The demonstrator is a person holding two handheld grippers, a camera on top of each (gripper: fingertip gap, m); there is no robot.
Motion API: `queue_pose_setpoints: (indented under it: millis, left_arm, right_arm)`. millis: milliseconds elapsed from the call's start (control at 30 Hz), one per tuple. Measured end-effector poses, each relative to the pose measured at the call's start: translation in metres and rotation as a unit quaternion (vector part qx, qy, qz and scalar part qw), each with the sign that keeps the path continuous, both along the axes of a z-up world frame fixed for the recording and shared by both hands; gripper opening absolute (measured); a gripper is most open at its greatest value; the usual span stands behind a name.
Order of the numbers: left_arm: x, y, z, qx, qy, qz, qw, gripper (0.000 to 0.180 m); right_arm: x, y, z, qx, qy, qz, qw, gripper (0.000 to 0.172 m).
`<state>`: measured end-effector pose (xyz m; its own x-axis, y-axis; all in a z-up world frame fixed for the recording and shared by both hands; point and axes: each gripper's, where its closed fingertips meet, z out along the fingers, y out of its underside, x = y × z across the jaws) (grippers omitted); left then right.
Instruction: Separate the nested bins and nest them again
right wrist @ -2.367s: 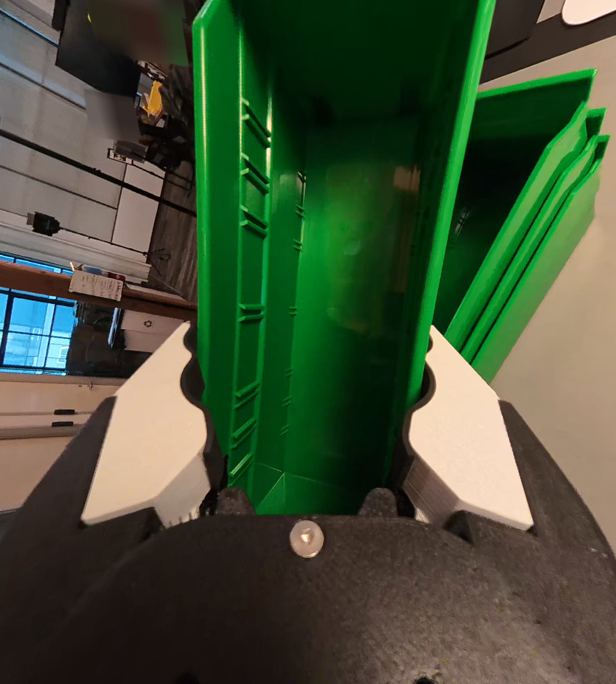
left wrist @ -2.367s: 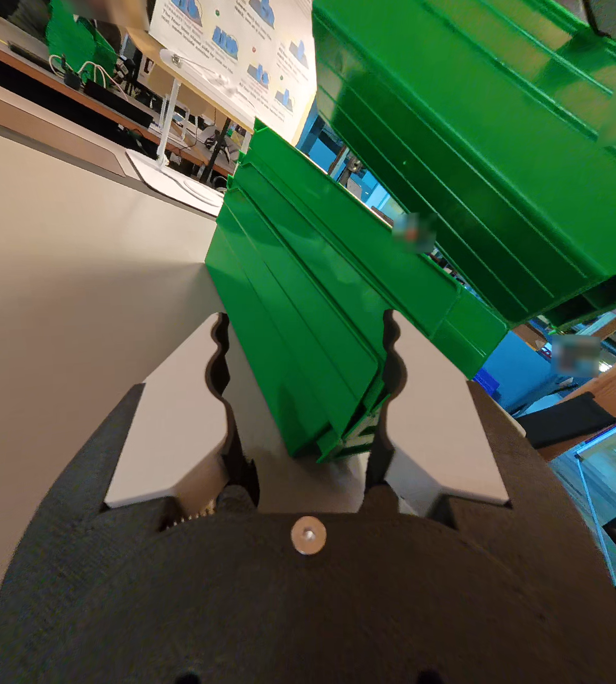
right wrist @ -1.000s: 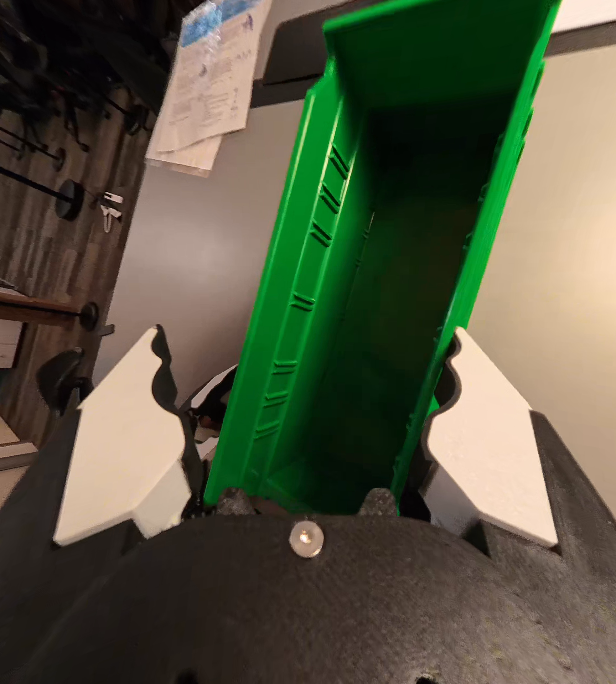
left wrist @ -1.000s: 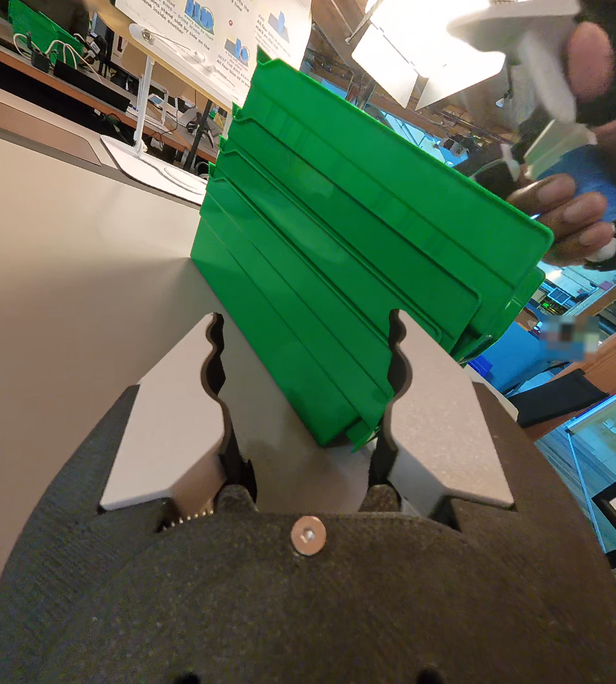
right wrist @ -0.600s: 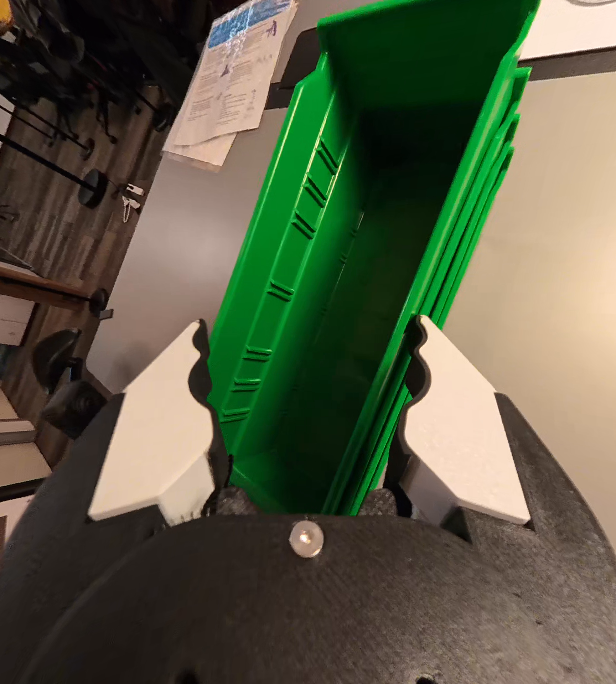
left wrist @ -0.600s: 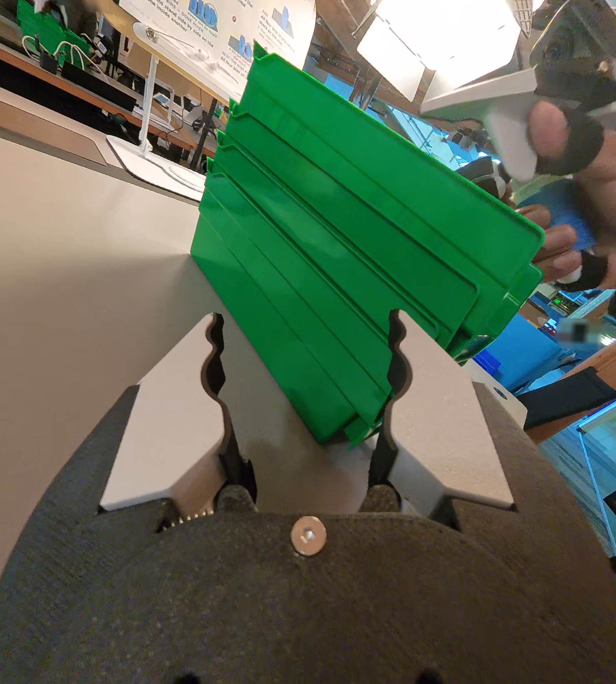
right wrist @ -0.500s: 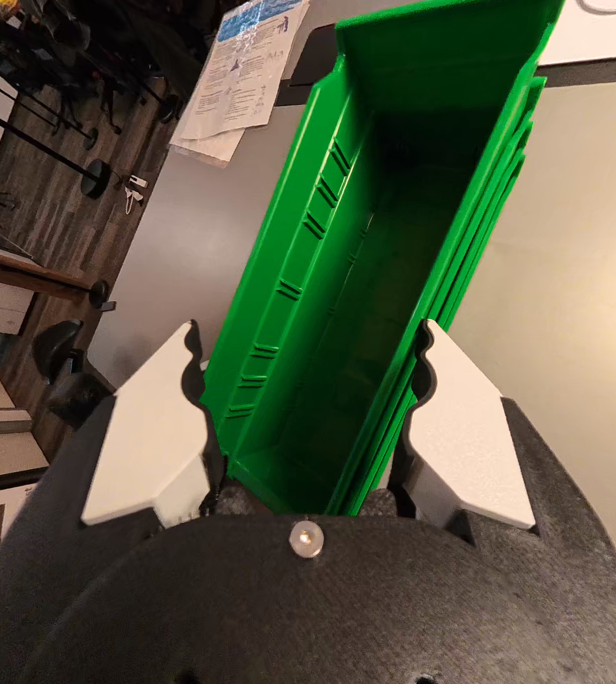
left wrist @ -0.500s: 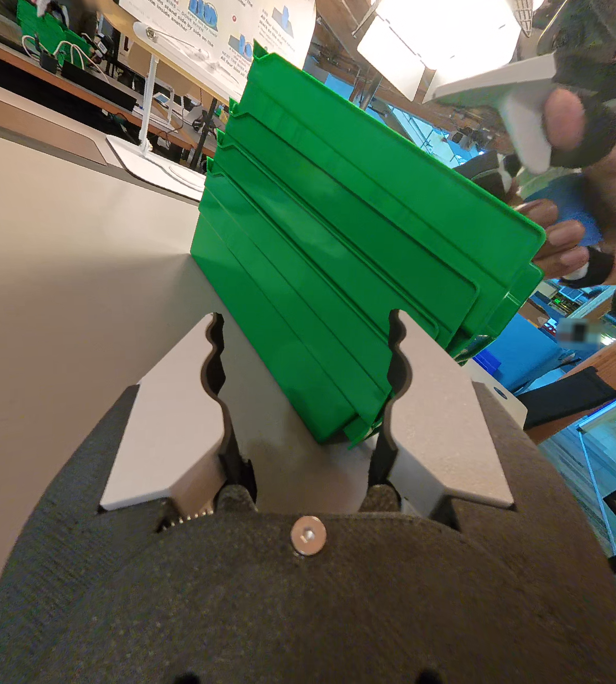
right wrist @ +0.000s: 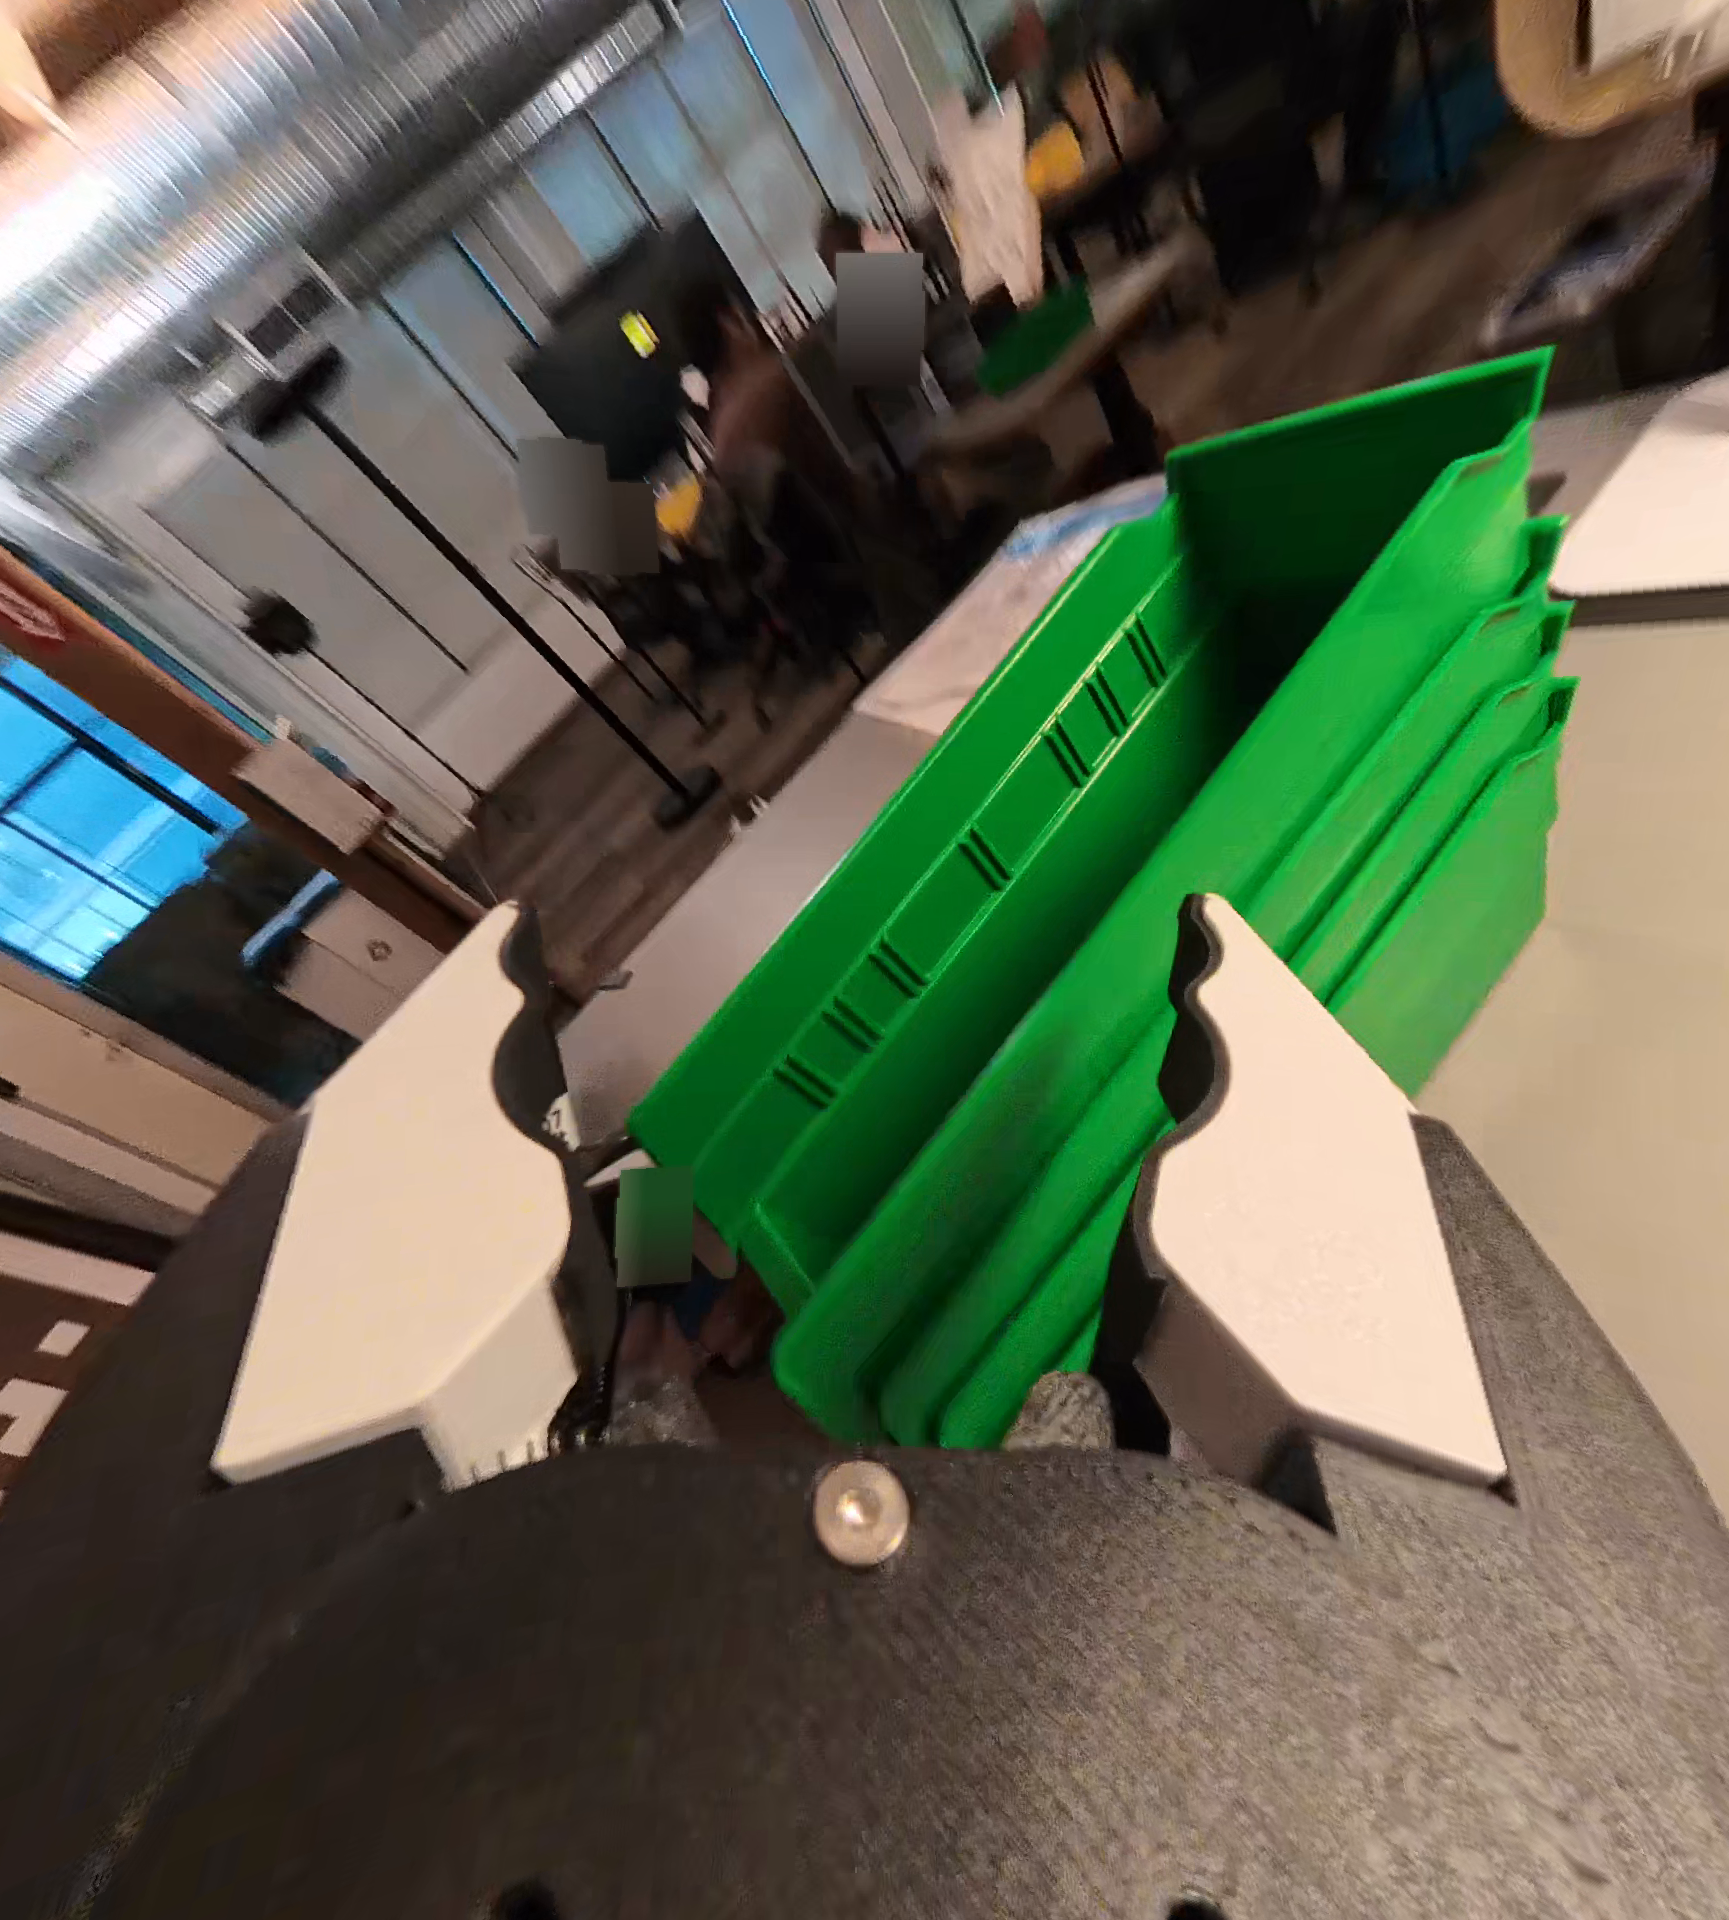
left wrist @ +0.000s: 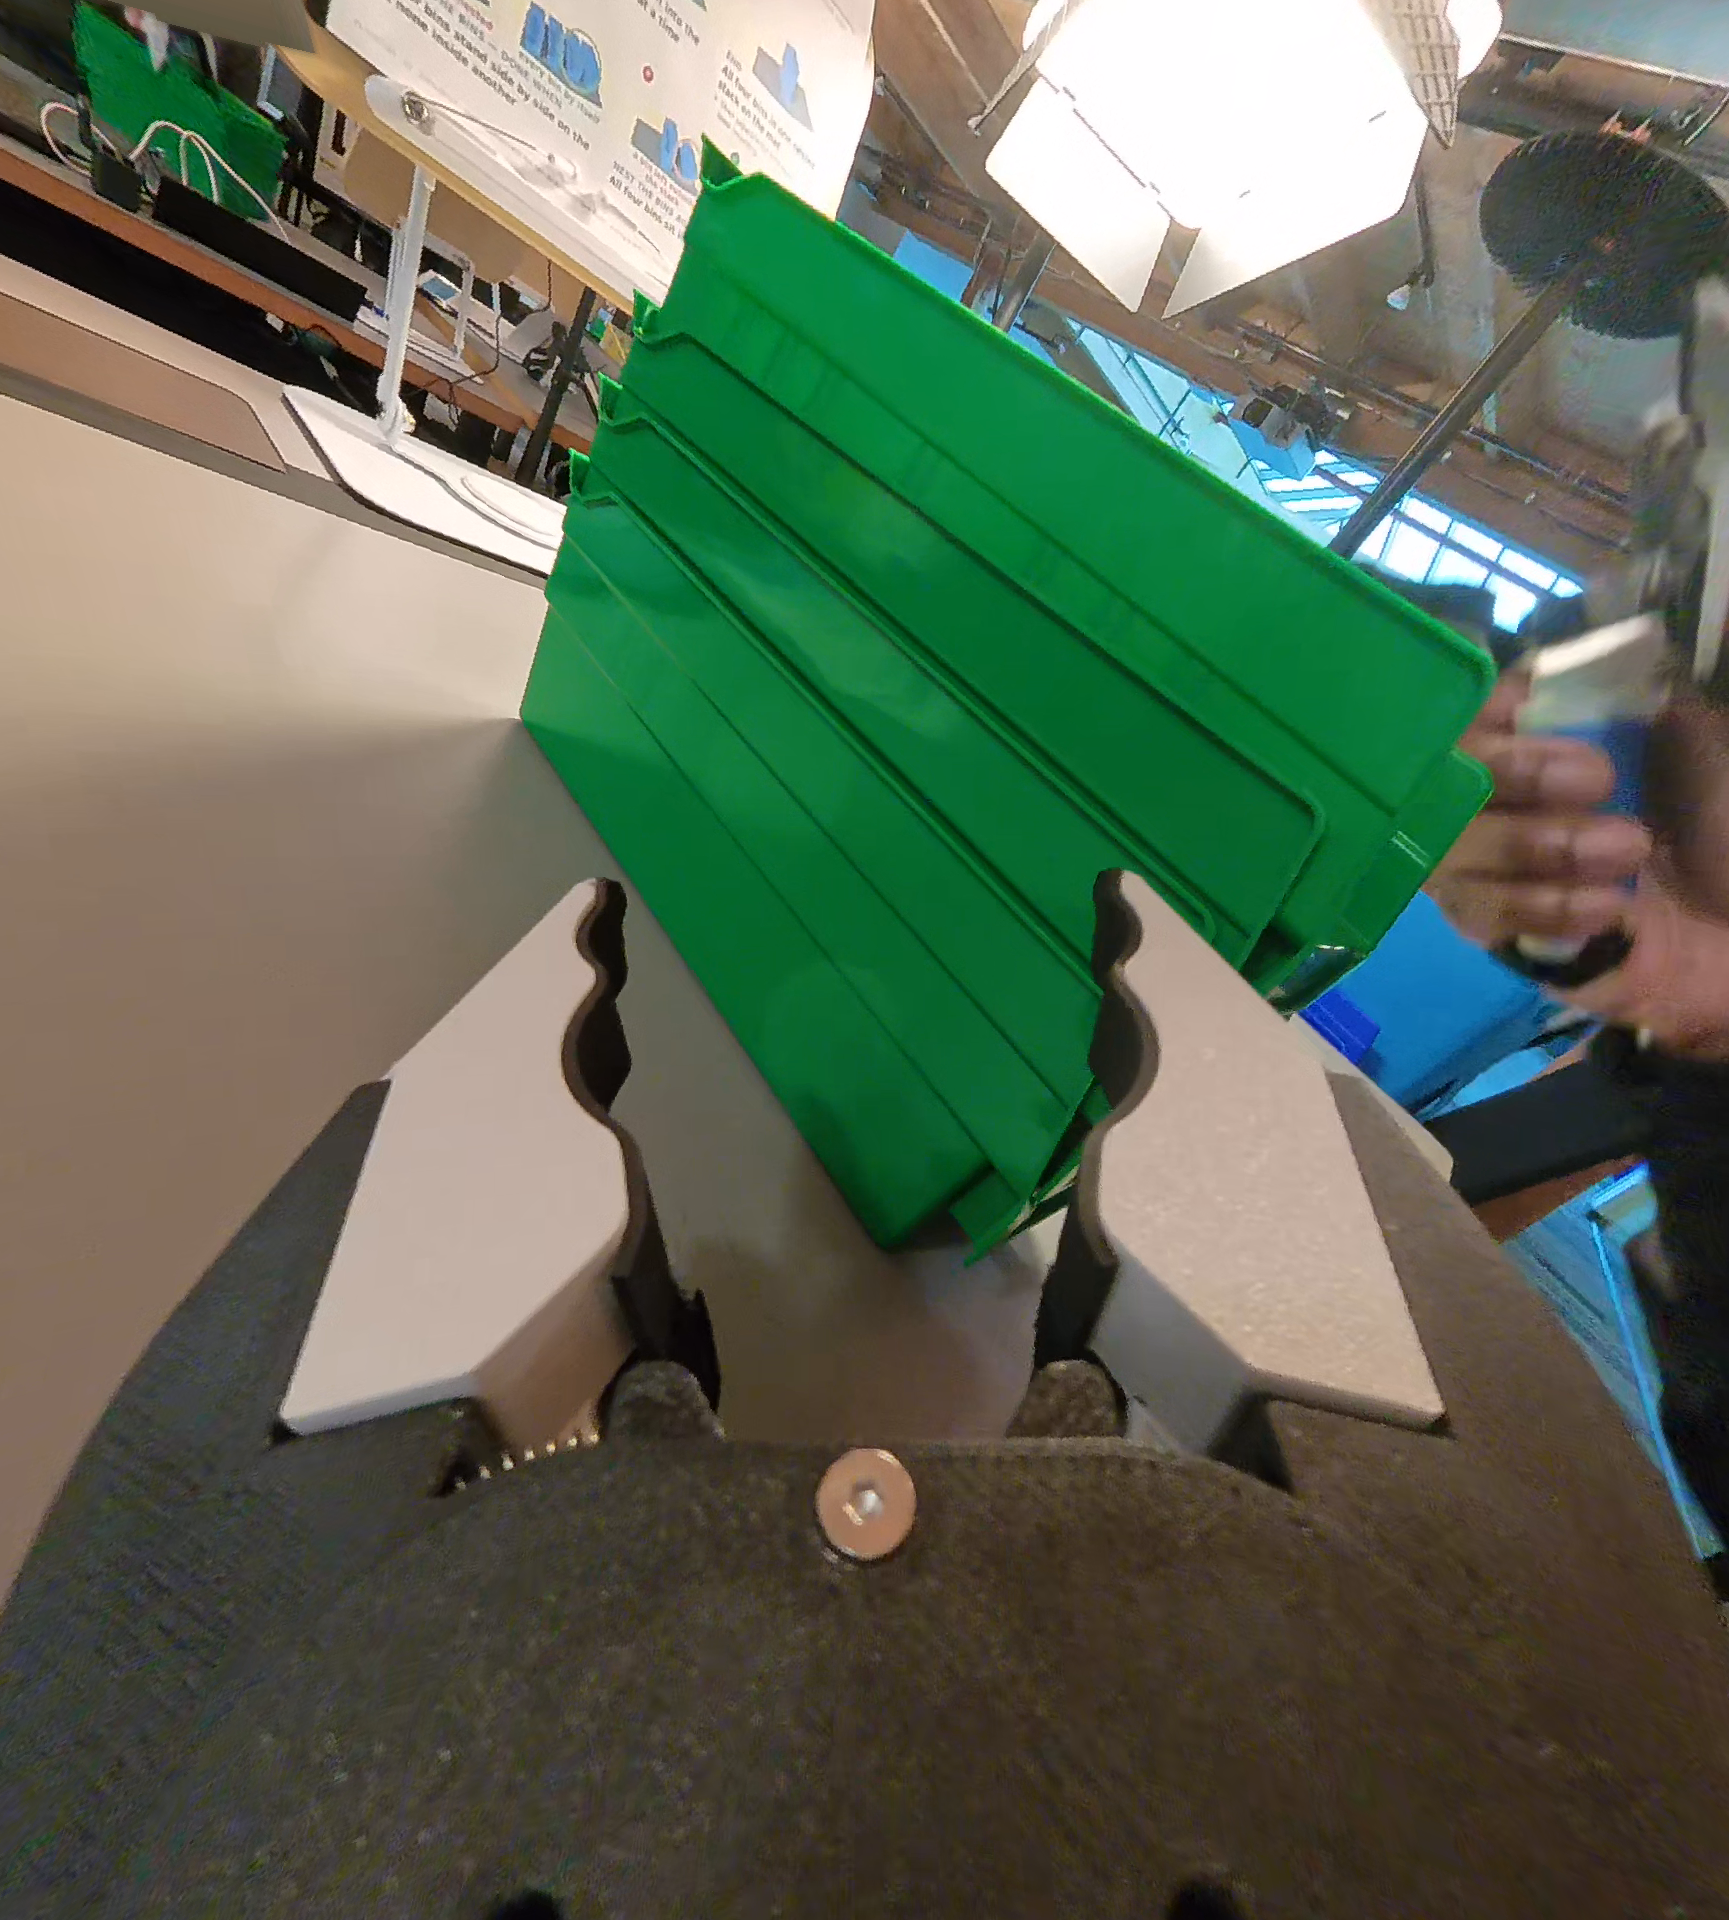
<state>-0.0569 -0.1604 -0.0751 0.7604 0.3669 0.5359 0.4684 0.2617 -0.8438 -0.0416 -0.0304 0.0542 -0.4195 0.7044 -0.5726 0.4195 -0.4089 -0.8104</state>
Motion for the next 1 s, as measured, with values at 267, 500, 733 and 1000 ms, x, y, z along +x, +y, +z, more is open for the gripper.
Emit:
queue_pose_setpoints:
  millis: [267,500,733,1000]
  left_arm:
    - [-0.002,-0.013,0.012,0.021,0.036,0.044,0.998,0.098]
    - [-0.003,-0.029,0.074,-0.029,0.099,0.103,0.989,0.103]
    - [-0.008,0.021,0.131,-0.191,0.078,0.040,0.978,0.104]
    - [-0.030,0.088,0.130,-0.340,0.010,0.015,0.940,0.128]
  right_arm:
    - [0.090,0.035,-0.083,-0.018,0.113,-0.024,0.993,0.110]
    - [0.099,0.054,-0.123,0.027,0.101,-0.059,0.993,0.081]
    - [0.092,0.061,-0.132,-0.026,0.058,-0.051,0.997,0.074]
    - [0.100,0.062,-0.121,-0.037,0.095,-0.049,0.994,0.070]
